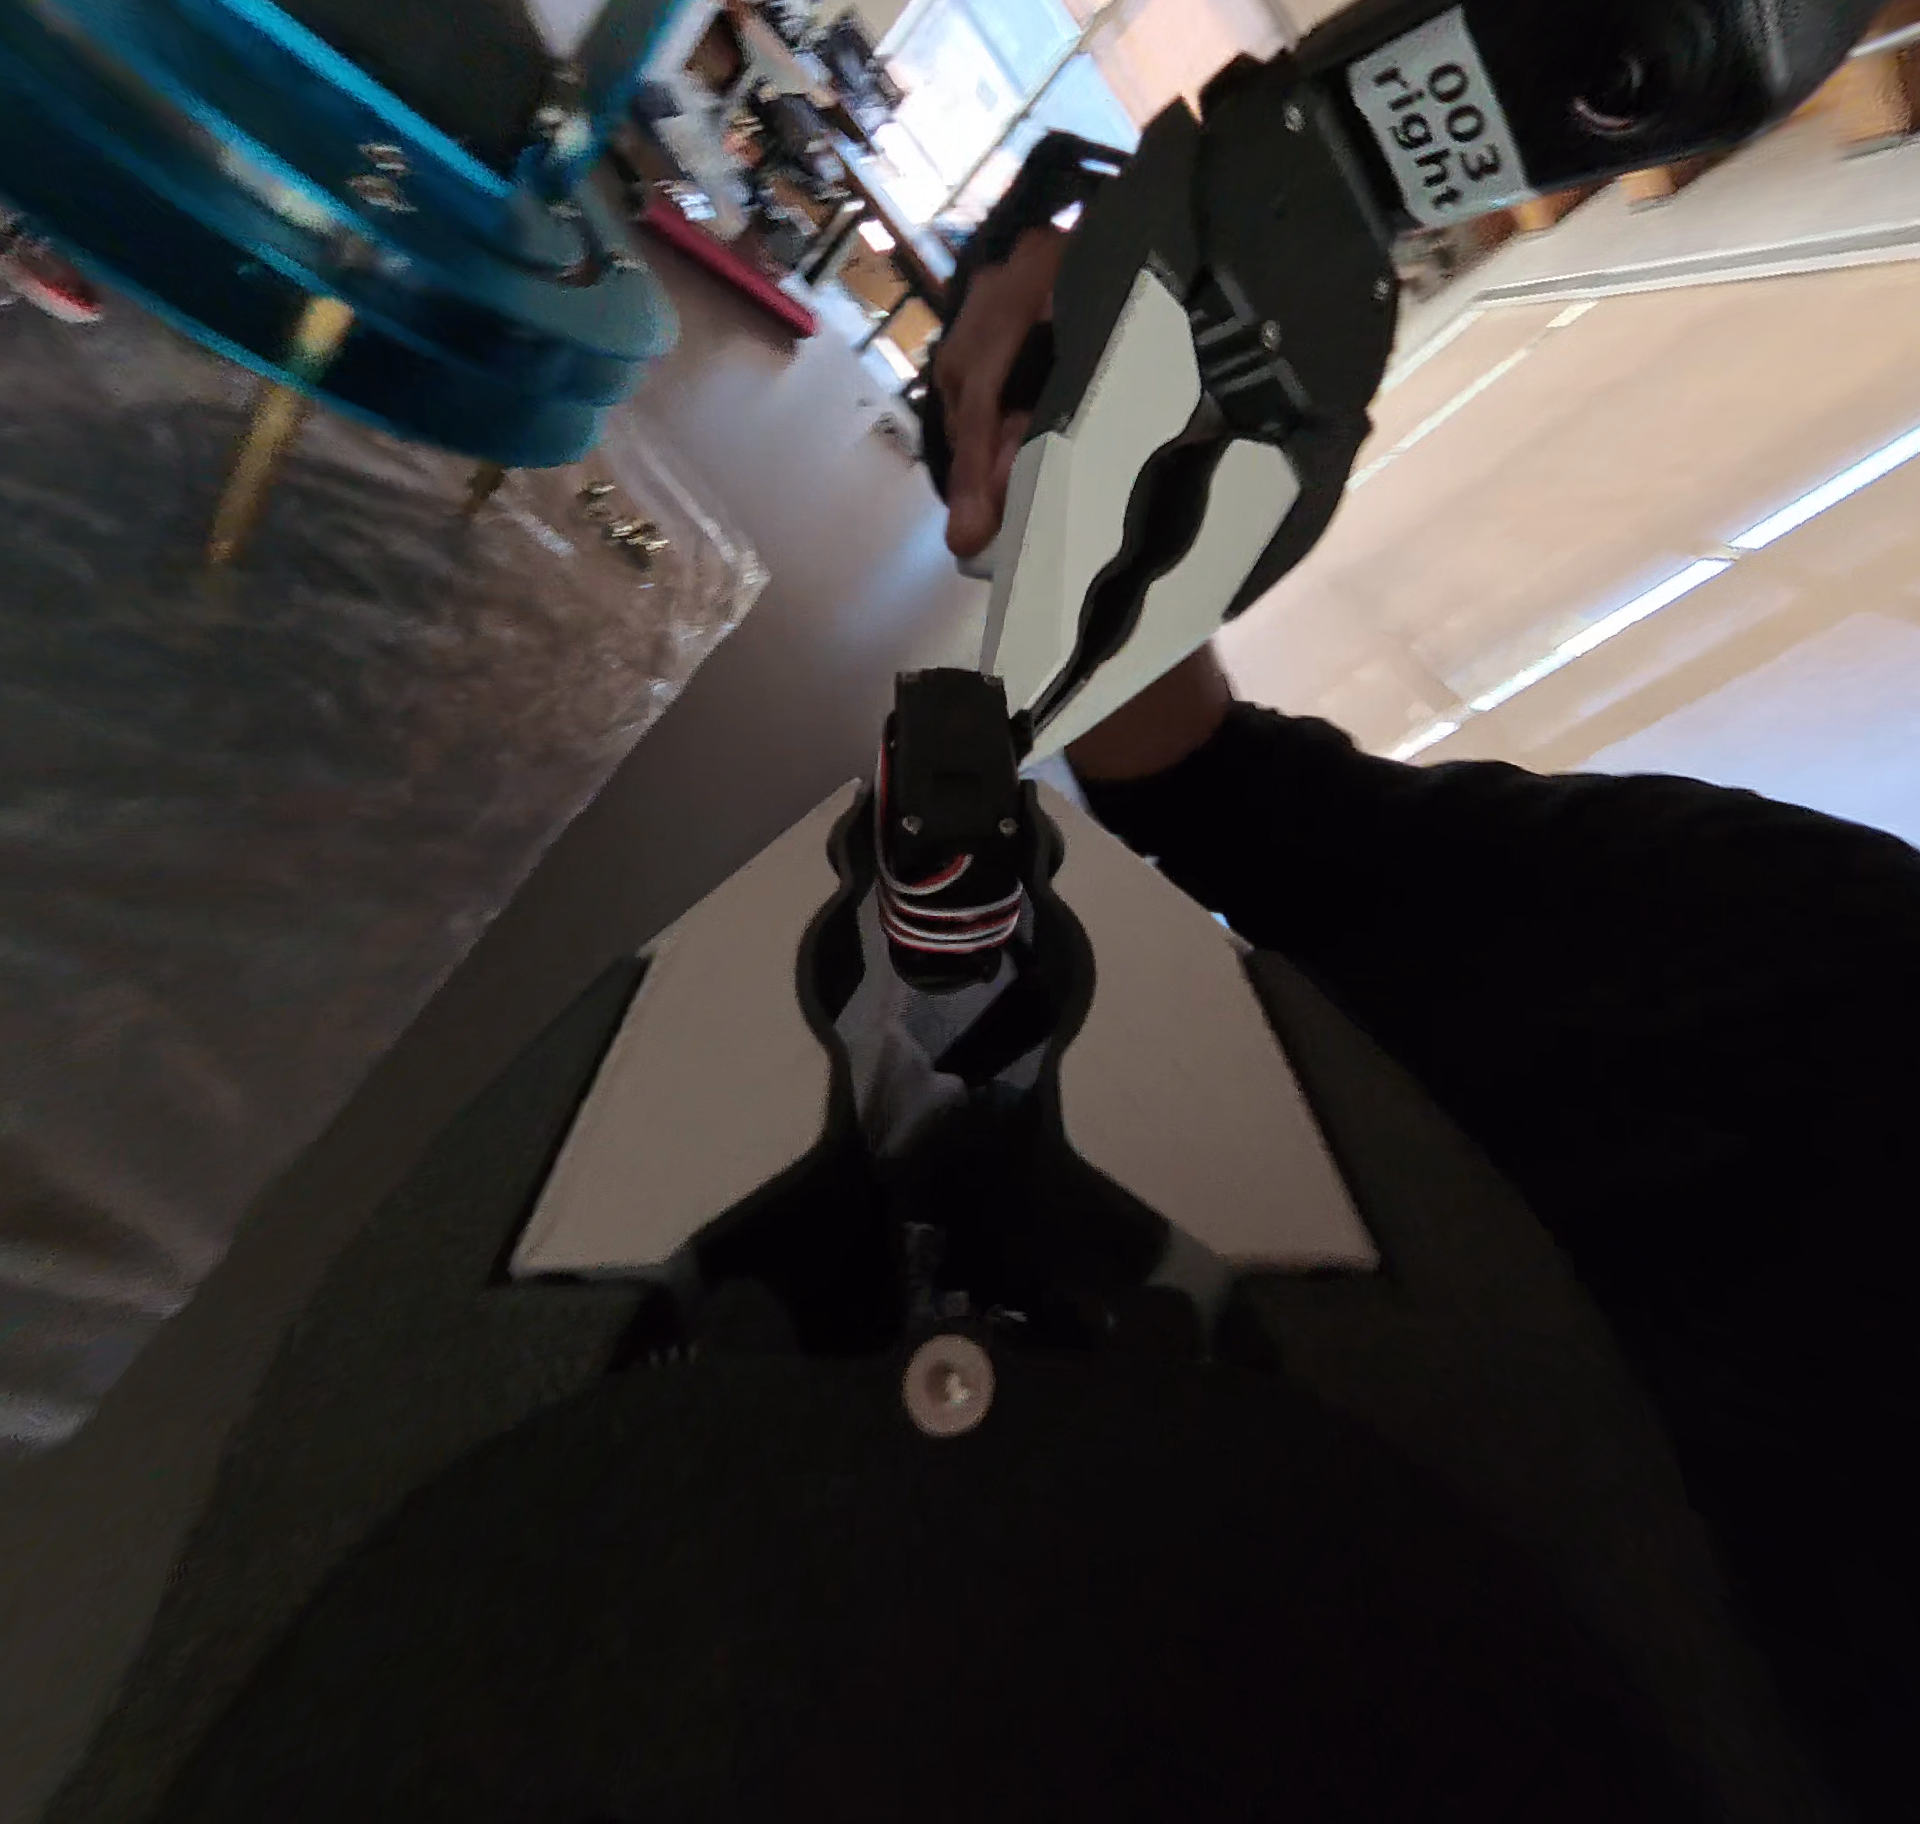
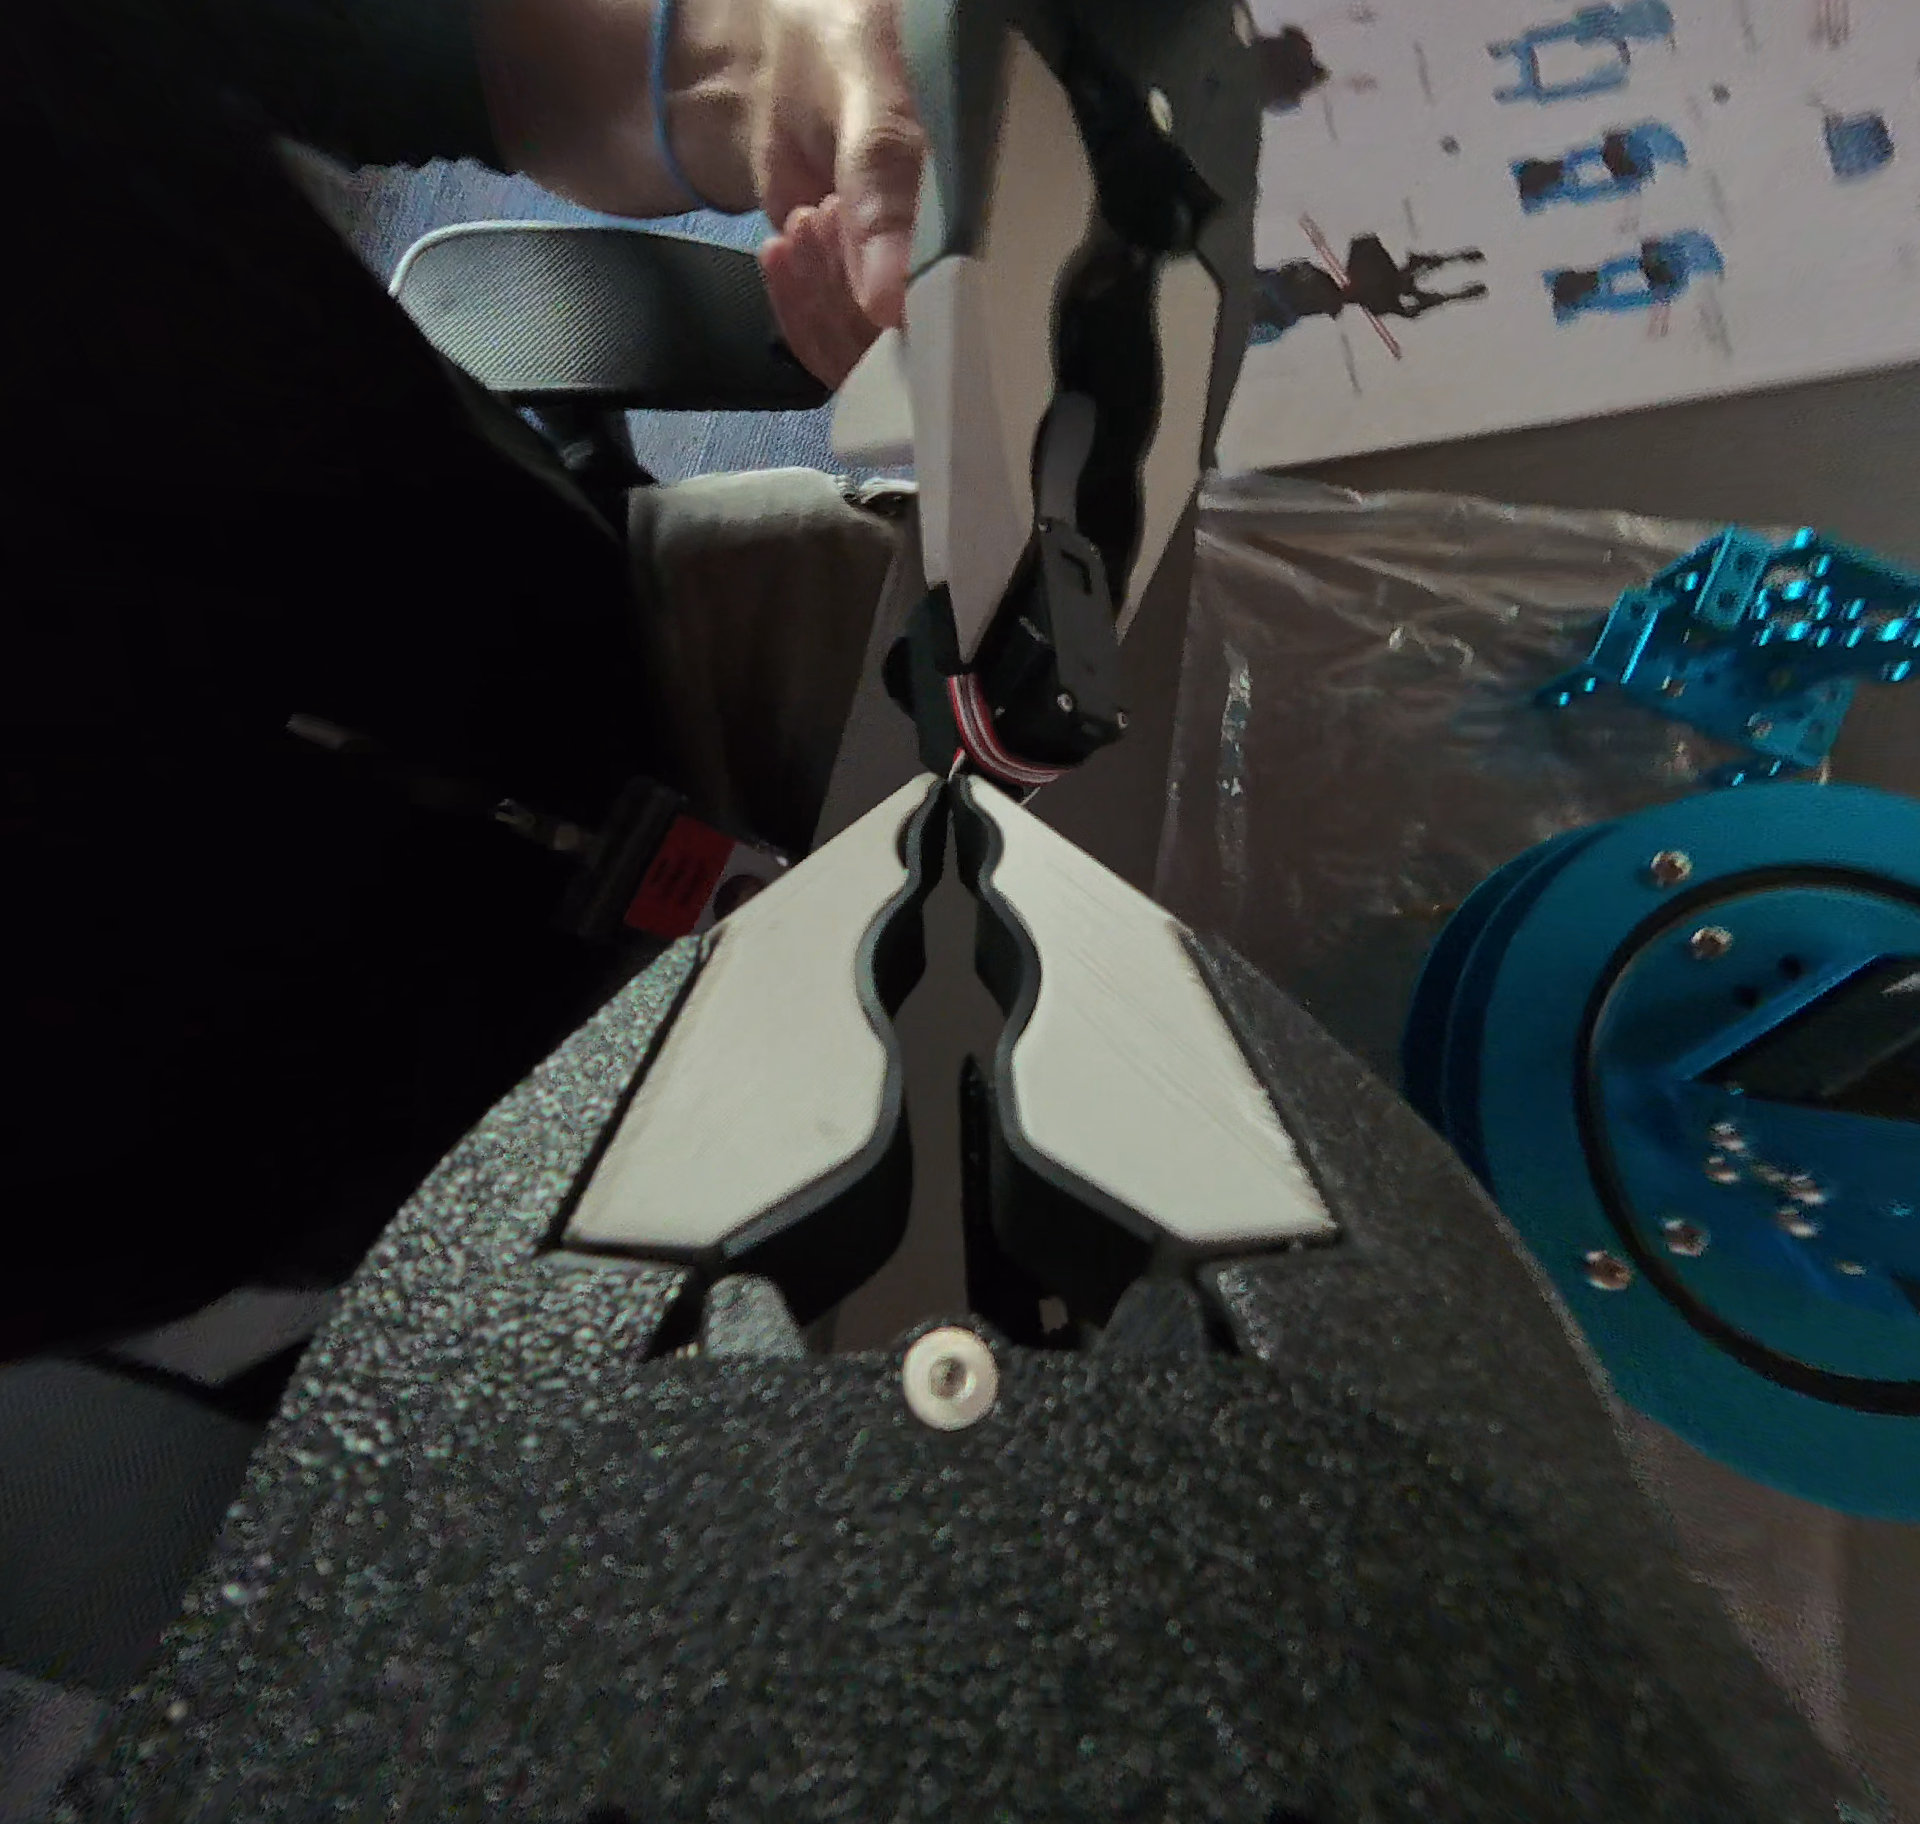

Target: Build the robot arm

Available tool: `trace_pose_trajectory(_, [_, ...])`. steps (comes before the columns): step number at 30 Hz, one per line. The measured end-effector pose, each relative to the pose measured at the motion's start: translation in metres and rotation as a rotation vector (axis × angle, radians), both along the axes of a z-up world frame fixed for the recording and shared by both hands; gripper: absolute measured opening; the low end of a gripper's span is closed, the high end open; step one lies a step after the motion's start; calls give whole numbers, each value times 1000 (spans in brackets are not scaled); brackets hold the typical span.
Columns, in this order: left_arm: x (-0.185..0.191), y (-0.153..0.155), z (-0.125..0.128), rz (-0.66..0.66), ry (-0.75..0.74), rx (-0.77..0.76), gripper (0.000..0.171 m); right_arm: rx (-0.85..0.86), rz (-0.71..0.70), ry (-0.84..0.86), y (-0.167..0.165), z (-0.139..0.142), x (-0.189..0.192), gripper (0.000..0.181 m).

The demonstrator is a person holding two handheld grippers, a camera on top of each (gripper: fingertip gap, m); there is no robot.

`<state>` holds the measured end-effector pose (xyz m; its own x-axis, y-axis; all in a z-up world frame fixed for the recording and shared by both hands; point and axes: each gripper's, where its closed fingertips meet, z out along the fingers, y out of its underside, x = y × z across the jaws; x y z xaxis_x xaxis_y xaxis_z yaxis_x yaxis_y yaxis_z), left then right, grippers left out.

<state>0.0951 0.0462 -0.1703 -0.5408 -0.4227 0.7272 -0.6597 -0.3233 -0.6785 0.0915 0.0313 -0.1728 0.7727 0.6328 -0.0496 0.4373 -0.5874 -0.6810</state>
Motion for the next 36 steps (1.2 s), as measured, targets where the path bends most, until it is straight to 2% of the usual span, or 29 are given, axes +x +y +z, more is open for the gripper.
trace_pose_trajectory(3, [8,15,-22,112,12,202,33,-33,-92,74,5,-20,5,0])
trace_pose_trajectory(6, [8,25,-29,208,-145,496,37,-64,-141,95,4,-33,7,0])
trace_pose_trajectory(8, [1,18,-30,191,-275,679,34,-63,-155,108,4,-37,7,0])
trace_pose_trajectory(10, [-5,3,-35,120,-325,775,30,-63,-156,127,4,-39,4,0])
trace_pose_trajectory(12, [-7,-6,-41,72,-311,802,25,-71,-177,116,4,-42,7,0])
trace_pose_trajectory(18, [3,-2,-51,76,-250,849,16,-56,-154,79,-1,-52,8,0])
trace_pose_trajectory(19, [2,-3,-51,59,-254,856,16,-51,-153,87,-1,-52,8,0])
trace_pose_trajectory(20, [1,-5,-51,44,-264,873,7,-39,-152,91,0,-51,7,0])
trace_pose_trajectory(24, [3,-6,-51,59,-313,977,4,-14,-152,100,-1,-52,7,0])
trace_pose_trajectory(29, [4,-9,-50,97,-300,914,1,13,-75,62,-9,-54,2,0])
trace_pose_trajectory(32, [1,-13,-49,79,-269,829,1,-30,-45,185,-17,-50,2,0])
trace_pose_trajectory(34, [3,-11,-50,97,-276,841,1,-53,-95,246,-14,-50,9,0])
trace_pose_trajectory(36, [4,-10,-49,109,-276,855,0,-10,-121,205,-9,-50,11,0])
